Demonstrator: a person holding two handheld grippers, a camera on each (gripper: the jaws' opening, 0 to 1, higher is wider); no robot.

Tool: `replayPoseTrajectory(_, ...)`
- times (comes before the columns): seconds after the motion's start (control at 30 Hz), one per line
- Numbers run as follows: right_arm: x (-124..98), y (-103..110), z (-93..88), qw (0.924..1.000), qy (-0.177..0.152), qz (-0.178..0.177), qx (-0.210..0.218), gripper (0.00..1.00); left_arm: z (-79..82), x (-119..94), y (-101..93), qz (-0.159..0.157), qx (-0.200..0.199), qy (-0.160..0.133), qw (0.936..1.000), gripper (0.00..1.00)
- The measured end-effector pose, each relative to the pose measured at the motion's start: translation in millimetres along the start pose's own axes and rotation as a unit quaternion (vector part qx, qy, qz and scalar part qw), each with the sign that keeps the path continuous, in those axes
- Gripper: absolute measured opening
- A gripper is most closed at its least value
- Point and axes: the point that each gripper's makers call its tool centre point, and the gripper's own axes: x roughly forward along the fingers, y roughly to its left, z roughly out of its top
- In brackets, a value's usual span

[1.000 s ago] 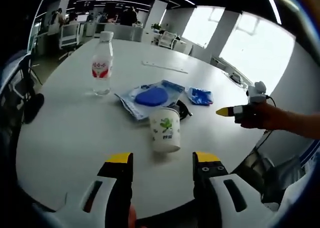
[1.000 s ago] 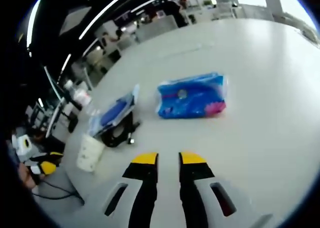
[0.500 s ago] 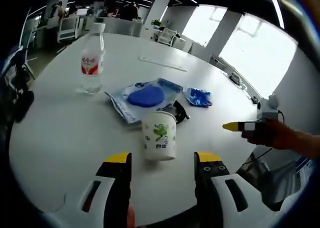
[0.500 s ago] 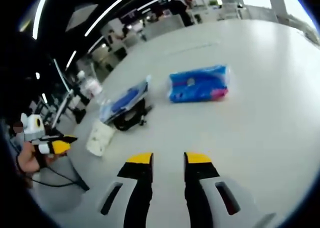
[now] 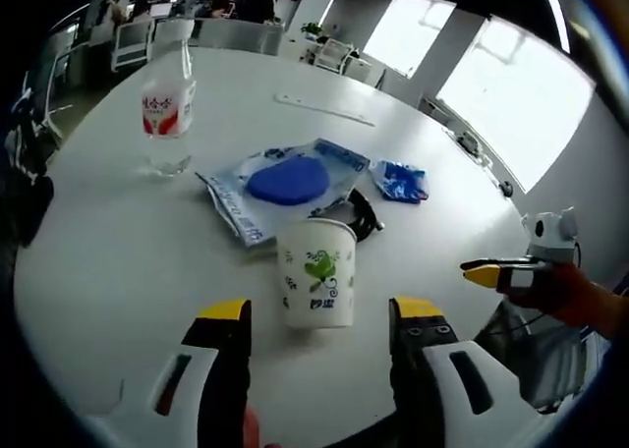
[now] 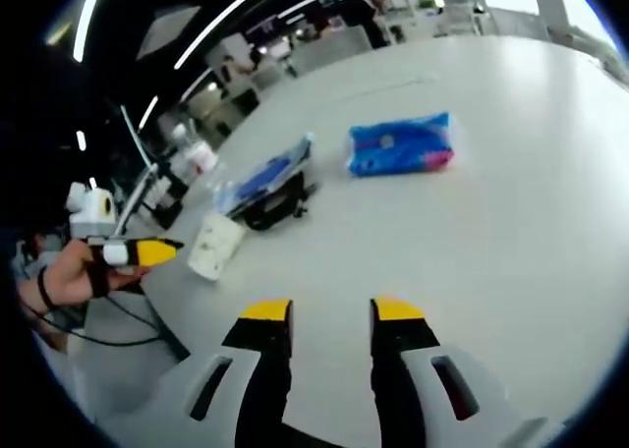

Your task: Arrange the tabletop items into an orderly group along one side of the table until the central work area is clear of visible clutter.

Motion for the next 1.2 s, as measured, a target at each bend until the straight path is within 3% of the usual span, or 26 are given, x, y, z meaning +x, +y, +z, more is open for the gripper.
replayPoseTrajectory(0.8,-5,5,-16.4,0.9999,0.01,0.0,0.01,0.28,-4.3,27,6.2,0.01,-0.018,0.039,0.999,0.61)
replayPoseTrajectory(1.2,-6,6,-18.2,0.9999,0.016,-0.001,0.003,0.27,-14.3,33,11.2,0.018,-0.018,0.055,0.9981,0.56)
